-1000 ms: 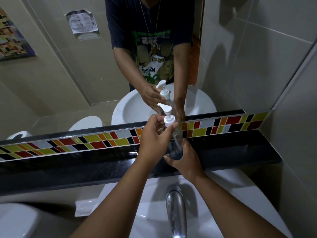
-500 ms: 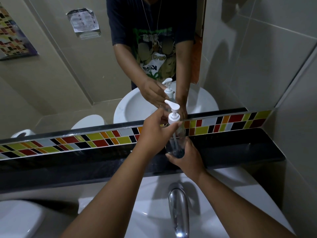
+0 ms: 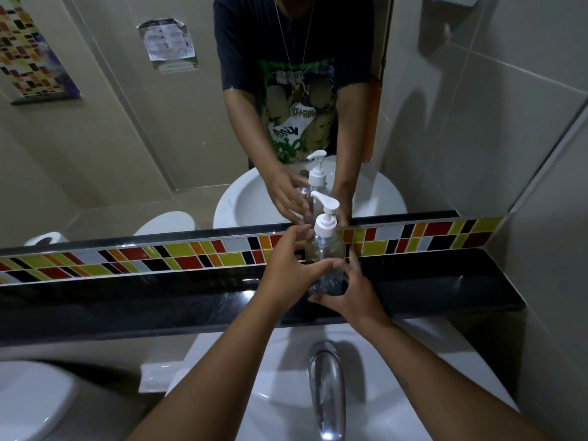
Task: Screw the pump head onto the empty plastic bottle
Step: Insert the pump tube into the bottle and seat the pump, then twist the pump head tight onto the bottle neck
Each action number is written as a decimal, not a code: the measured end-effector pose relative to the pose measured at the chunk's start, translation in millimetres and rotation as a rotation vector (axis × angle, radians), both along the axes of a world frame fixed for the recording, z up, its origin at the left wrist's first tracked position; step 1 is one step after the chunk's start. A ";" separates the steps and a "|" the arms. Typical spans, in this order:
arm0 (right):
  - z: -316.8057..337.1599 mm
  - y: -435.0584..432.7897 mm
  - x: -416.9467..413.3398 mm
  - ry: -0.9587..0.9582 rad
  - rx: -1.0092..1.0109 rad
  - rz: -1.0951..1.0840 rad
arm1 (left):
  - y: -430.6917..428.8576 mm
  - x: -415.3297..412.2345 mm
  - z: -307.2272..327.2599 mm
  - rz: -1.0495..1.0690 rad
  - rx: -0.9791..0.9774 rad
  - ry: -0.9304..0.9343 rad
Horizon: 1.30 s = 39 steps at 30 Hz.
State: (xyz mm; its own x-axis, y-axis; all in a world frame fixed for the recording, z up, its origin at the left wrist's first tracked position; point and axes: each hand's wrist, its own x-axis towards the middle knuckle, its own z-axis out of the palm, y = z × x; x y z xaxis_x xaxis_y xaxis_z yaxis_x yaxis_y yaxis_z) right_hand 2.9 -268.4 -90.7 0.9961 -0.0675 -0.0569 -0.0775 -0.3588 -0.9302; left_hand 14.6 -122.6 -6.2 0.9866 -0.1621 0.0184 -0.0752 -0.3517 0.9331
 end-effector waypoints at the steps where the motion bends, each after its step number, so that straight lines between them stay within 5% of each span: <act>1: 0.8 -3.7 -0.5 -0.005 -0.001 0.012 | 0.3 -0.2 -4.2 -0.002 -0.001 0.012; 9: 58.8 -76.0 -3.0 0.023 -0.184 0.101 | 7.9 -0.8 -45.1 -0.040 0.041 0.114; 15: 121.2 -46.4 5.3 -0.140 -0.040 0.167 | -0.8 0.7 -70.0 -0.017 0.093 0.074; 22: 122.7 -21.3 16.7 -0.246 -0.011 0.164 | -12.9 3.2 -88.6 0.079 0.139 -0.005; 33: 143.0 -26.9 21.9 -0.327 -0.355 0.308 | -12.8 4.7 -97.3 0.097 0.150 -0.028; 39: 145.6 -23.2 23.3 -0.265 -0.318 0.339 | -12.1 6.1 -98.3 0.092 0.142 -0.028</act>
State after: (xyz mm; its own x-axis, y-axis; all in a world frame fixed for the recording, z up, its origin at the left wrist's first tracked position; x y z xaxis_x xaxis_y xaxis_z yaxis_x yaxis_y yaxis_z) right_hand 26.2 -291.6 54.9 0.9425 0.2875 0.1705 0.3145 -0.5903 -0.7434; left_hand 20.7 -134.6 -104.6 0.9969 -0.0736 0.0291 -0.0613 -0.4863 0.8716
